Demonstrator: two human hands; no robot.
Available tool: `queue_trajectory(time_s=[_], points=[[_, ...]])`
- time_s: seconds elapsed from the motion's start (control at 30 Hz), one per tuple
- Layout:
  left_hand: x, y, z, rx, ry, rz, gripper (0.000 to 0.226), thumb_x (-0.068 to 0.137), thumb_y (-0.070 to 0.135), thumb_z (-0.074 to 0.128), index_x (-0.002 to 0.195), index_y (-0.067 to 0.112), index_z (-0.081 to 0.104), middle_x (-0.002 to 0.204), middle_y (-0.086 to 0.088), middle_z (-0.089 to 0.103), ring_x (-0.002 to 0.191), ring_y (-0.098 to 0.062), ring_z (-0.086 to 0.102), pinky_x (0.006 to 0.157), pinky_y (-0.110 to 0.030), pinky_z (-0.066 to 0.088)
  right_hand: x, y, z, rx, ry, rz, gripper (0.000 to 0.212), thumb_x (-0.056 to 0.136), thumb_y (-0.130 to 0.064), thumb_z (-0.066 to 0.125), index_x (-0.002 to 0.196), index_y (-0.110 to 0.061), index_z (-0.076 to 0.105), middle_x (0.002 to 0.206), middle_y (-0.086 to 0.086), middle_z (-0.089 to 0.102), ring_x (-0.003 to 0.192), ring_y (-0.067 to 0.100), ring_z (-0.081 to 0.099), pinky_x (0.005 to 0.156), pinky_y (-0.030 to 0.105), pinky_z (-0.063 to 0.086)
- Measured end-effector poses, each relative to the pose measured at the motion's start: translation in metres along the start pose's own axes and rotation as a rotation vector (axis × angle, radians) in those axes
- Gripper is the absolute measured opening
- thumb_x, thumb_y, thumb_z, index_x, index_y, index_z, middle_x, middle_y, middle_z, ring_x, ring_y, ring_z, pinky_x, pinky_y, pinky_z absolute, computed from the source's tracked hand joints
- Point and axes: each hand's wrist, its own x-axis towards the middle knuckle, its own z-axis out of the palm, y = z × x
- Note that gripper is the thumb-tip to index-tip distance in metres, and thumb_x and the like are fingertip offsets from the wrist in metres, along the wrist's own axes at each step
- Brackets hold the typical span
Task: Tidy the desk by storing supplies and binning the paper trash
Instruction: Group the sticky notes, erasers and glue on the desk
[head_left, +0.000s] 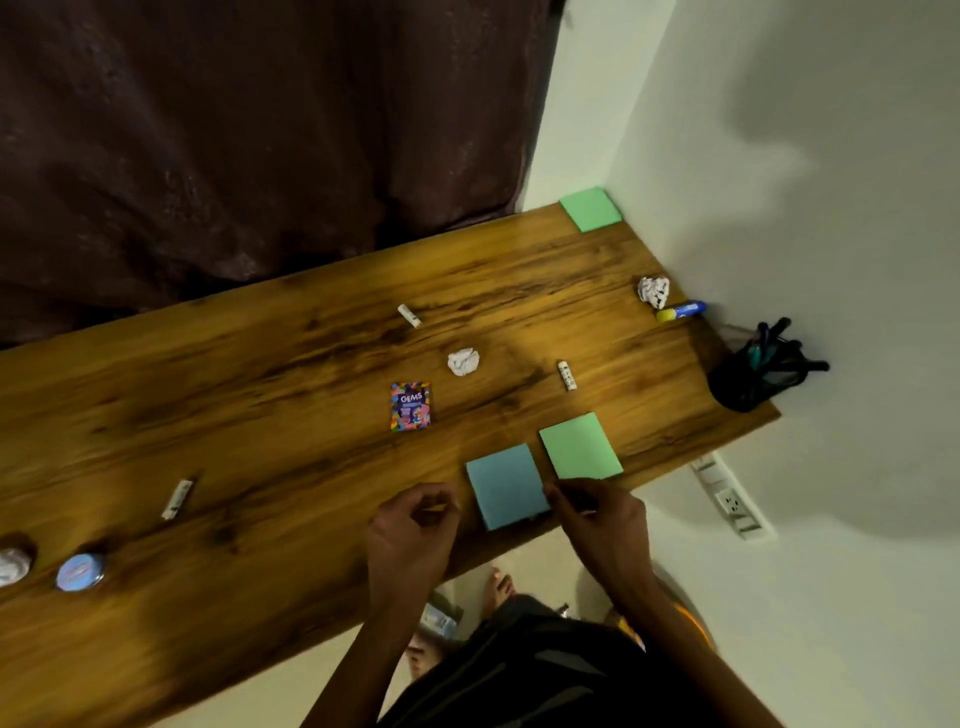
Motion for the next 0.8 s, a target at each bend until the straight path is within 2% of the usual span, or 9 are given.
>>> queue_trajectory(time_s=[0.1,0.2,0.3,0.33,0.43,0.53,0.6,0.67,0.8], points=[[-0.003,0.008,0.002,0.025,-0.048,0.026,0.01,0.088,0.025,0.079,0.087,0.035,0.076,0.089,0.023,0.073,0.084,0.01,0.066,0.065,-0.006,0.045,-0.006,-0.003,-0.011,0.046,0.033,0.046,0.026,0.092,-0.04,0.071,0.107,-0.02,0.079,0.1,-0.008,0.077,0.078,-0.013,0.063,0.061,-0.002,0.043],[0.004,0.022,0.009,-0.02,-0.054,0.091,0.01,0.087,0.026,0.081,0.088,0.035,0.077,0.089,0.022,0.075,0.082,0.011,0.068,0.069,-0.008,0.052,-0.002,-0.006,-0.024,0.047,0.075,0.032,0.025,0.092,-0.04,0.072,0.108,-0.022,0.079,0.102,-0.01,0.077,0.079,-0.018,0.062,0.062,-0.002,0.044],[0.02,0.041,0.018,-0.066,-0.091,0.125,0.022,0.086,0.013,0.079,0.092,0.034,0.077,0.094,0.022,0.075,0.087,0.009,0.069,0.069,-0.006,0.053,0.013,-0.012,-0.037,0.014,0.12,0.003,0.028,0.092,-0.041,0.071,0.109,-0.02,0.078,0.101,-0.009,0.077,0.079,-0.02,0.061,0.059,0.0,0.045],[0.026,0.047,0.021,-0.068,-0.106,0.136,0.026,0.086,0.01,0.078,0.092,0.035,0.077,0.095,0.022,0.075,0.09,0.006,0.07,0.072,-0.009,0.055,0.019,-0.014,-0.041,-0.017,0.135,-0.022,0.027,0.092,-0.041,0.071,0.108,-0.02,0.078,0.1,-0.009,0.076,0.079,-0.019,0.062,0.059,0.001,0.045],[0.046,0.068,0.031,-0.105,-0.136,0.133,0.03,0.088,0.011,0.074,0.081,0.04,0.074,0.091,0.019,0.077,0.091,-0.004,0.072,0.079,-0.033,0.062,0.048,-0.019,-0.053,-0.068,0.16,-0.108,0.023,0.092,-0.039,0.071,0.103,-0.021,0.08,0.097,-0.013,0.077,0.077,-0.013,0.065,0.06,0.004,0.048],[0.077,0.092,0.045,-0.087,-0.125,0.162,0.028,0.089,0.012,0.07,0.081,0.038,0.074,0.088,0.014,0.078,0.088,-0.008,0.075,0.08,-0.042,0.063,0.087,-0.025,-0.064,-0.001,0.131,-0.101,0.022,0.092,-0.039,0.071,0.104,-0.022,0.079,0.093,-0.015,0.076,0.078,-0.01,0.066,0.059,0.006,0.049],[0.105,0.114,0.06,-0.077,-0.096,0.159,0.014,0.085,0.026,0.072,0.083,0.039,0.076,0.088,0.016,0.078,0.087,-0.006,0.075,0.084,-0.045,0.063,0.121,-0.029,-0.073,0.035,0.059,-0.056,0.024,0.093,-0.041,0.069,0.107,-0.023,0.078,0.097,-0.016,0.075,0.081,-0.014,0.064,0.059,0.005,0.048],[0.134,0.137,0.077,-0.046,-0.062,0.16,0.009,0.078,0.042,0.071,0.085,0.042,0.077,0.088,0.019,0.078,0.088,-0.004,0.074,0.086,-0.043,0.062,0.155,-0.033,-0.081,0.104,-0.034,-0.006,0.032,0.094,-0.046,0.067,0.116,-0.025,0.075,0.107,-0.015,0.074,0.084,-0.013,0.065,0.065,0.008,0.051],[0.196,0.192,0.117,0.016,-0.069,0.27,0.008,0.091,0.031,0.075,0.098,0.031,0.08,0.098,0.018,0.077,0.094,0.003,0.07,0.086,-0.027,0.057,0.235,-0.04,-0.086,0.356,-0.096,0.115,0.048,0.089,-0.044,0.073,0.13,-0.02,0.067,0.12,-0.007,0.073,0.095,0.002,0.071,0.084,0.03,0.062]])
